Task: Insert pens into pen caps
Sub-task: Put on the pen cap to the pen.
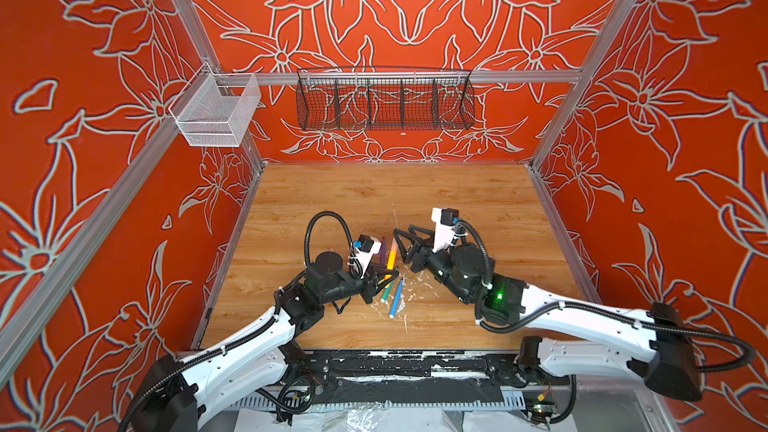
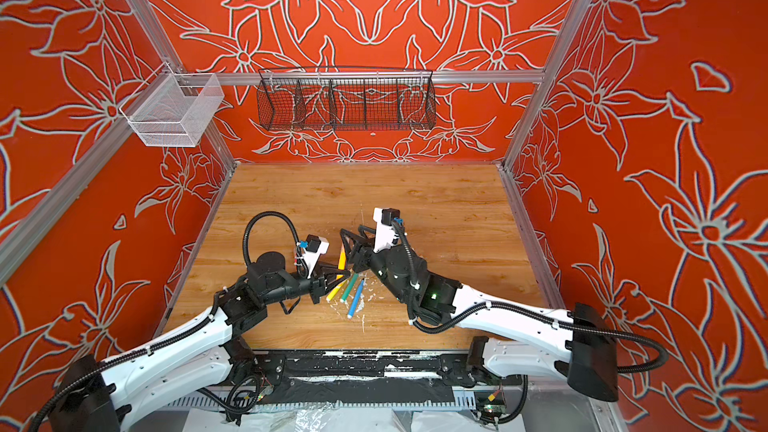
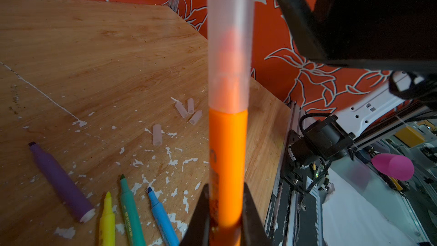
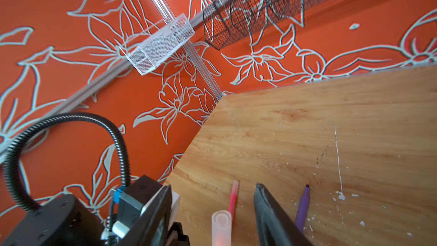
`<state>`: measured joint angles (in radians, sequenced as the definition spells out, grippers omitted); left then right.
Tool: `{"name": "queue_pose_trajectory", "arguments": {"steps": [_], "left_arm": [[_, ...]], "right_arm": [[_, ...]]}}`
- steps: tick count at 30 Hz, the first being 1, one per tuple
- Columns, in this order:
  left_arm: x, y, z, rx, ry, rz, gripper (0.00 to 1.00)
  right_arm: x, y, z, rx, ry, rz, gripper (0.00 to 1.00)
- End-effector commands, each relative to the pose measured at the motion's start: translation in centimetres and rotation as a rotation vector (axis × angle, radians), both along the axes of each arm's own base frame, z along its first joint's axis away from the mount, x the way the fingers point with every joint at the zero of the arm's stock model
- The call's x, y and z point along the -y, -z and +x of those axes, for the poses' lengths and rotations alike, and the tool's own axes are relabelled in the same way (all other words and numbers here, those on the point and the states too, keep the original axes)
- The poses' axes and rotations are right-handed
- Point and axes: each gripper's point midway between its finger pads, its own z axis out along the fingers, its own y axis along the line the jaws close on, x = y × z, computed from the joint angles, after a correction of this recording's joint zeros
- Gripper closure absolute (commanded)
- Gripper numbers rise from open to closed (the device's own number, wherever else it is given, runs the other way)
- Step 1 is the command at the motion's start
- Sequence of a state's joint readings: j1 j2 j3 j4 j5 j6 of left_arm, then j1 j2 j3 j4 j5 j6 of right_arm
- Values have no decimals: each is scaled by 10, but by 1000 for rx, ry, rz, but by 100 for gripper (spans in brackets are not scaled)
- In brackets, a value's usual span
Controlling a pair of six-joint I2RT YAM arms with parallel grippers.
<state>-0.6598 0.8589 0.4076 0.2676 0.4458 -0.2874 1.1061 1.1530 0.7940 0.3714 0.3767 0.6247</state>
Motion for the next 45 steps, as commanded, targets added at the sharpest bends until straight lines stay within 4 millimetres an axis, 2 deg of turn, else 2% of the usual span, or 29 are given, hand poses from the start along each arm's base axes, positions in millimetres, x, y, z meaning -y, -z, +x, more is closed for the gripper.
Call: {"name": "queue_pose_trajectory", "arguments": {"steps": [1, 10, 20, 30, 33, 36, 40, 45], "left_arm": [[0, -14, 2, 42, 1, -6, 100], [-2, -16, 1, 53, -8, -4, 100], [-2, -14, 2, 49, -12, 1, 100], [-3, -15, 5, 47, -30, -6, 100], [-9, -29, 24, 67, -138, -61, 100], [-8, -61, 36, 111, -179, -100, 100], [-7, -91, 52, 186, -223, -97, 100], [-3, -126, 59, 257, -228, -124, 100]], "right_arm": [[-10, 6, 4, -58, -36, -3, 46], [-17, 15, 11, -122, -71, 39, 65], [-26, 20, 6, -155, -121, 64, 64], [-26, 27, 6, -162, -118, 42, 86], [-27, 29, 4, -155, -133, 31, 89], [-23, 28, 5, -141, -116, 23, 90], [-22, 26, -4, -133, -160, 19, 92], [-18, 32, -14, -145, -186, -4, 93]]}}
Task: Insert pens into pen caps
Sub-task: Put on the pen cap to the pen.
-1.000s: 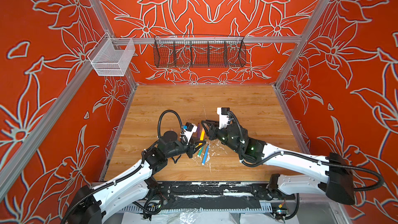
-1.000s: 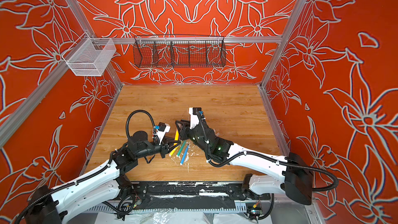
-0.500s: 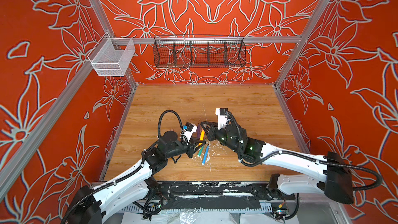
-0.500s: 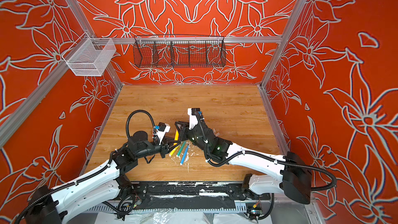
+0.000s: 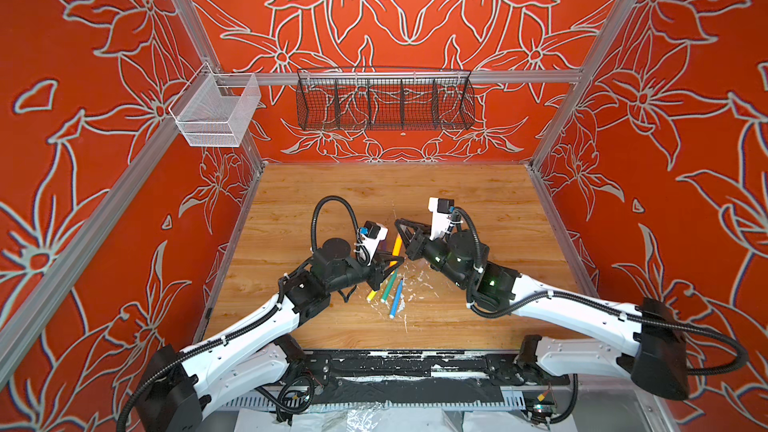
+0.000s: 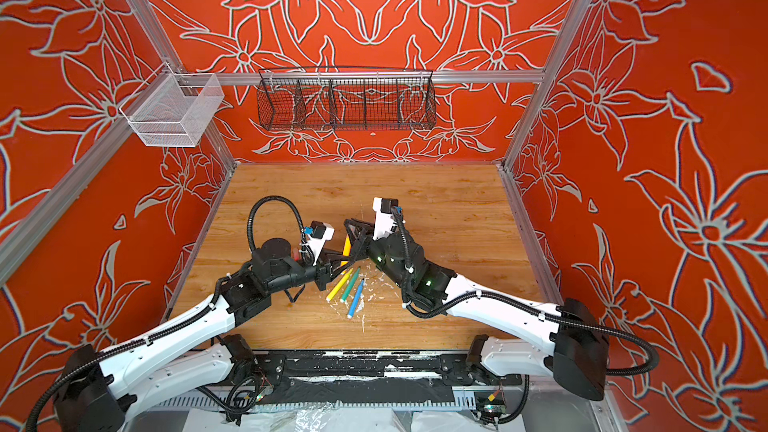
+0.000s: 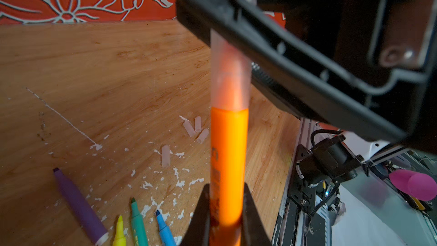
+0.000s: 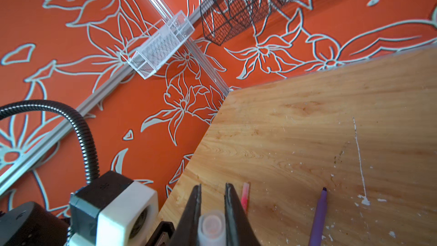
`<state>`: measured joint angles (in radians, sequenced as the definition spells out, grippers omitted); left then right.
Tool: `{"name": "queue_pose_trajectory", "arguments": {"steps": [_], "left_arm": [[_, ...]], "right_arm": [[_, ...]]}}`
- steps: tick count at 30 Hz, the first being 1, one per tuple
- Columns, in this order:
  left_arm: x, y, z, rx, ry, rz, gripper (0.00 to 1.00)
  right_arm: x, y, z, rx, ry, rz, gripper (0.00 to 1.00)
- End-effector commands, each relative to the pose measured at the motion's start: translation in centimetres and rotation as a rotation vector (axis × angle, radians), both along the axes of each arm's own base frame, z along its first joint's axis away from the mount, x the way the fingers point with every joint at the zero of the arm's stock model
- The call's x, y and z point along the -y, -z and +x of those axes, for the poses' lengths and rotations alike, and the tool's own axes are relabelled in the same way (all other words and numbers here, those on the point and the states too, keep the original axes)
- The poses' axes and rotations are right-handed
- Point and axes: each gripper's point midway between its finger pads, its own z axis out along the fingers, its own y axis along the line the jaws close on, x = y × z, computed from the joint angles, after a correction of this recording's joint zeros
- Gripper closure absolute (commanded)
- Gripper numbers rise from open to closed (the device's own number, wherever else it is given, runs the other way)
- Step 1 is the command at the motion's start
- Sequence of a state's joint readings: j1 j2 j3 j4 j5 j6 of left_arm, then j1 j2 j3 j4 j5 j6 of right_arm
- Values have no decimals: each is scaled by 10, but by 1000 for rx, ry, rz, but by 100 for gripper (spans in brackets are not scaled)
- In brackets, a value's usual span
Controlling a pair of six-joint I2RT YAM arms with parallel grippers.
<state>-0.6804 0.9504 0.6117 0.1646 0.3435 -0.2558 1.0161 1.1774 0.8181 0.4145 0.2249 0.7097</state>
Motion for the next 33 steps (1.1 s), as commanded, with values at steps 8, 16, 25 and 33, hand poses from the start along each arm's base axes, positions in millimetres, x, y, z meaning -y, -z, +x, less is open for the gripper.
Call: {"name": "queue_pose_trajectory", "arguments": {"steps": [8, 16, 25, 33], "left_arm": [[-15, -121, 31, 286, -162, -185, 100], [-23, -144, 31, 341, -197, -202, 100], [-42, -173, 43, 385, -266, -205, 100], [-34, -155, 40, 329, -207, -199, 100]], "right_arm": [[-19, 52, -45, -106, -198, -106, 98], [-43, 66, -64, -133, -285, -137, 100], [-39, 98, -70, -160, -251, -249, 100], [-29, 88, -66, -151, -212, -278, 91]]}}
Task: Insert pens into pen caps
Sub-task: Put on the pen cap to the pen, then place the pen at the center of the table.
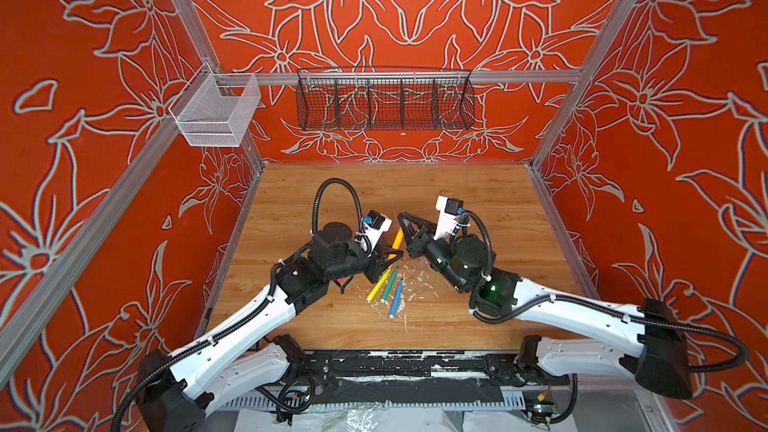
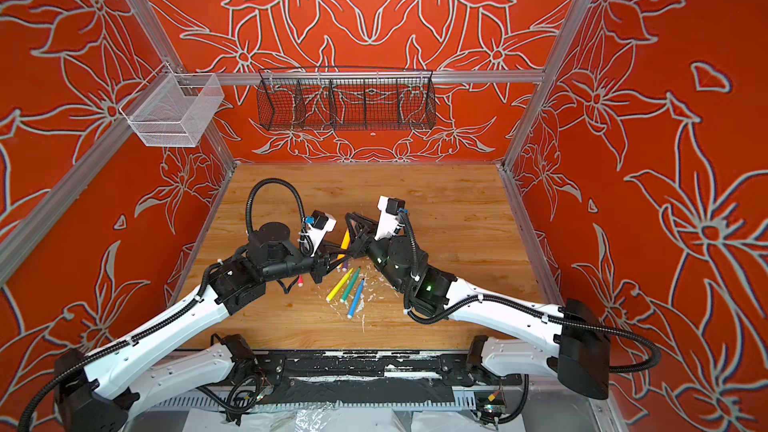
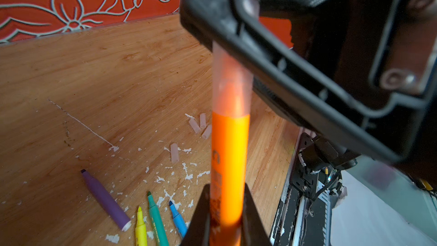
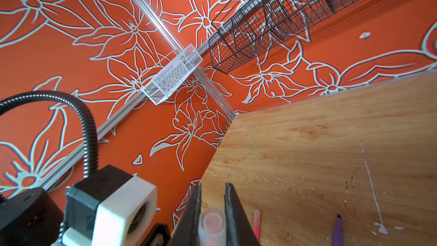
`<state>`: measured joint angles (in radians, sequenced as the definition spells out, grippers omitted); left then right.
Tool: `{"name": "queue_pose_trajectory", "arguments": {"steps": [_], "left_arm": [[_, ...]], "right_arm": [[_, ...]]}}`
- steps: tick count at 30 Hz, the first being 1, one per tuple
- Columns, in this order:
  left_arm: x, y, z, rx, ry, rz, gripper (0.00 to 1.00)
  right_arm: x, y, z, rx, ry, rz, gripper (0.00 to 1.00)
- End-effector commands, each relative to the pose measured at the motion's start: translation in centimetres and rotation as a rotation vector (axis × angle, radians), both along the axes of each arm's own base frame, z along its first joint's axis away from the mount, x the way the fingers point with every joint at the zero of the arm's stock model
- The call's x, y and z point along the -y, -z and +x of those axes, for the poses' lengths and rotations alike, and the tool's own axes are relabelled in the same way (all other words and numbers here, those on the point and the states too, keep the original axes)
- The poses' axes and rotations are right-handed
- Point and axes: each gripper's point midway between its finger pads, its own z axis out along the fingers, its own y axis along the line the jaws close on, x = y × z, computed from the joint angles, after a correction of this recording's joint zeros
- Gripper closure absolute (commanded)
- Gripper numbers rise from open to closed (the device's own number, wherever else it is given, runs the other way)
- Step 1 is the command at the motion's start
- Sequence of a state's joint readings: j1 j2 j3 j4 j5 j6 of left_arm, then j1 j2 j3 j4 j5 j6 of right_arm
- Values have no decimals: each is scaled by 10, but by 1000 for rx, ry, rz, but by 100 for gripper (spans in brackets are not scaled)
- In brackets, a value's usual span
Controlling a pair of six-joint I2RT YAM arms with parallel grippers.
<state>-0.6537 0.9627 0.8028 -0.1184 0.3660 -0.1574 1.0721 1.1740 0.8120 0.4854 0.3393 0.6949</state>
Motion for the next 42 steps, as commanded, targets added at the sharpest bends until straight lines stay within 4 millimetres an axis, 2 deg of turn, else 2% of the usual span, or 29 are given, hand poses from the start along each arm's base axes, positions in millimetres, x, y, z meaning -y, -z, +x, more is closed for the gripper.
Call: {"name": "queue_pose_trajectory", "arguments": {"steps": [1, 4, 6, 8, 9, 10, 13, 15, 17, 20, 24, 27, 32, 36, 40, 42], "left_arm": [[-25, -118, 39, 306, -206, -309, 100], [-20, -73, 36, 189, -183, -310, 100], [-19, -41, 33, 94, -181, -290, 100], [-21, -9, 26, -2, -184, -258, 100], [-25, 10, 22, -58, -202, -235, 100], [-33, 29, 20, -111, -245, -203, 100], [-68, 85, 14, -257, -439, -101, 100], [-91, 114, 8, -340, -558, -48, 100], [-97, 130, 1, -387, -575, -28, 100], [-108, 150, -1, -449, -649, 9, 100], [-118, 166, 1, -527, -732, 93, 100], [-114, 175, 3, -566, -722, 118, 100], [-114, 180, 6, -584, -737, 157, 100], [-112, 204, 3, -637, -725, 210, 100], [-111, 220, -1, -694, -717, 266, 100], [-111, 226, -2, -716, -728, 281, 100]], "right_arm": [[-27, 97, -59, -186, -251, -325, 86], [-14, 78, -51, -158, -183, -343, 76], [-6, 60, -45, -139, -136, -350, 64], [0, 45, -40, -136, -98, -354, 42], [3, 36, -39, -136, -88, -352, 25], [6, 27, -39, -137, -76, -340, 4], [15, 5, -40, -141, -58, -314, 3], [21, -1, -42, -169, -53, -290, 3], [24, 1, -48, -214, -72, -253, 3], [16, 3, -65, -261, -180, -177, 3], [12, -2, -84, -262, -289, -139, 3], [27, 4, -72, -269, -188, -127, 3], [7, -6, -78, -229, -273, -148, 3], [1, 4, -77, -244, -278, -221, 3], [-7, 19, -80, -254, -314, -185, 3], [-7, 29, -80, -279, -317, -231, 3]]}}
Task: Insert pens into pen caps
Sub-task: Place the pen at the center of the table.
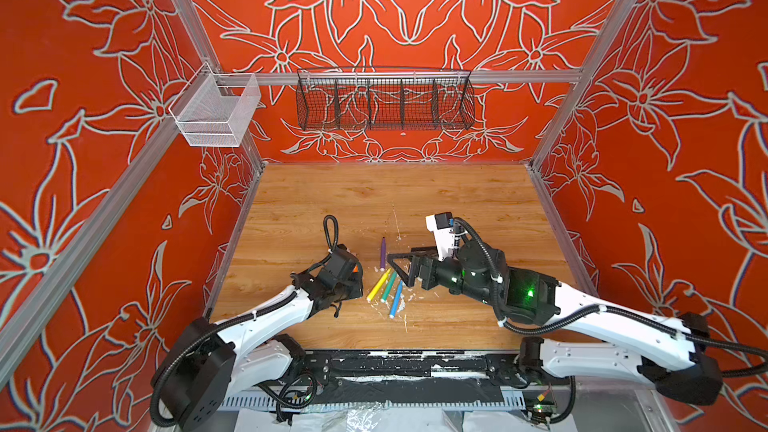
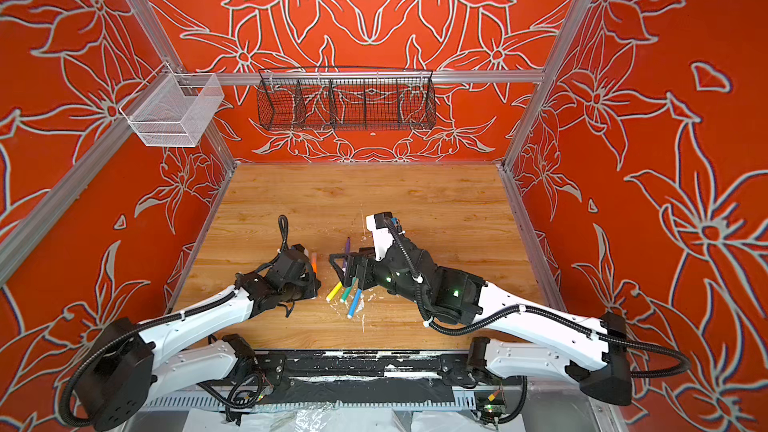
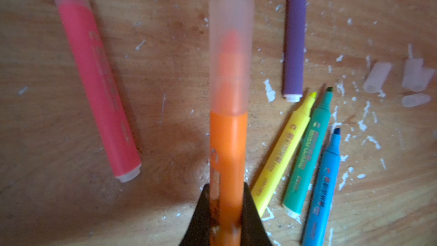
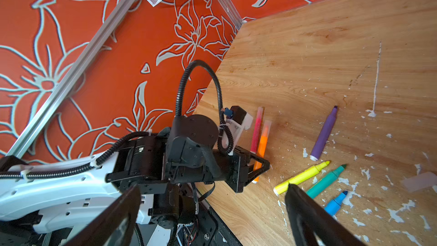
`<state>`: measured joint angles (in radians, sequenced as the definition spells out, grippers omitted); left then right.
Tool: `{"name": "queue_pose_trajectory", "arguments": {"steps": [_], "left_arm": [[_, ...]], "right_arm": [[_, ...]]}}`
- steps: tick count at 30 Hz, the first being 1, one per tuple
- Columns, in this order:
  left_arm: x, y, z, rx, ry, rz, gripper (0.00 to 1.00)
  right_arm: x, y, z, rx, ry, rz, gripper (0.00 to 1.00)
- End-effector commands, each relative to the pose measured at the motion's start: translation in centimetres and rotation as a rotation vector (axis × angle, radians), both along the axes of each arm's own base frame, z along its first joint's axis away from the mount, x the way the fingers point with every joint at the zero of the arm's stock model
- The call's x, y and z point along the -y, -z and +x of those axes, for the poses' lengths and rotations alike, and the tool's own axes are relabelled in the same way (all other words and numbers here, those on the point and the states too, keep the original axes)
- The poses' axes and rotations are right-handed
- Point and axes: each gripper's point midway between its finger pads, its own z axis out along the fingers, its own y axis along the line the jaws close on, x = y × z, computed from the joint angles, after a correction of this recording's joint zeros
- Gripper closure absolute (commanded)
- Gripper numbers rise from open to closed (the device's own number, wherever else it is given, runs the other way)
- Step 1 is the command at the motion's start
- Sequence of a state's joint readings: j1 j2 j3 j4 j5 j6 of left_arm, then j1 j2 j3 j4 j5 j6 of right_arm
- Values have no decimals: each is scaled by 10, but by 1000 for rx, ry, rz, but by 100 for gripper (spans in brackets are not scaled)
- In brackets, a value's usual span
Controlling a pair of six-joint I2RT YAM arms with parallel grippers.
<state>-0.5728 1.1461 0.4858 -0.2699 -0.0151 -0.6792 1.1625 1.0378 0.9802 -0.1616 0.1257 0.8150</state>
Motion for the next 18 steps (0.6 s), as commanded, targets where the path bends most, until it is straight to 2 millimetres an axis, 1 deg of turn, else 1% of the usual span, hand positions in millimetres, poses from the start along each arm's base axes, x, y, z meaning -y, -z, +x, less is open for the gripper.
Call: {"name": "queue_pose_trajectory", "arguments": {"steps": [1, 3, 7, 9, 13, 16, 18], "left_arm": [[-1, 5, 1, -39, -29, 3, 100], [0, 9, 1, -58, -29, 12, 100], [-4, 18, 0, -84, -26, 55, 100], [-5, 24, -1, -99, -10, 74, 100], [-9, 35, -2, -120, -12, 112, 100], [-9, 36, 0, -123, -11, 123, 100], [-9, 35, 1, -124, -7, 127, 100]], "right_arm": [[2, 12, -1, -29, -7, -60, 2], [14, 15, 5, -26, 46, -84, 3], [38, 15, 11, 52, 124, -34, 3], [46, 17, 14, 81, 152, -29, 2], [45, 28, 18, 79, 156, -91, 2], [48, 39, 26, 58, 189, -165, 3], [49, 46, 32, 50, 204, -179, 2]]}}
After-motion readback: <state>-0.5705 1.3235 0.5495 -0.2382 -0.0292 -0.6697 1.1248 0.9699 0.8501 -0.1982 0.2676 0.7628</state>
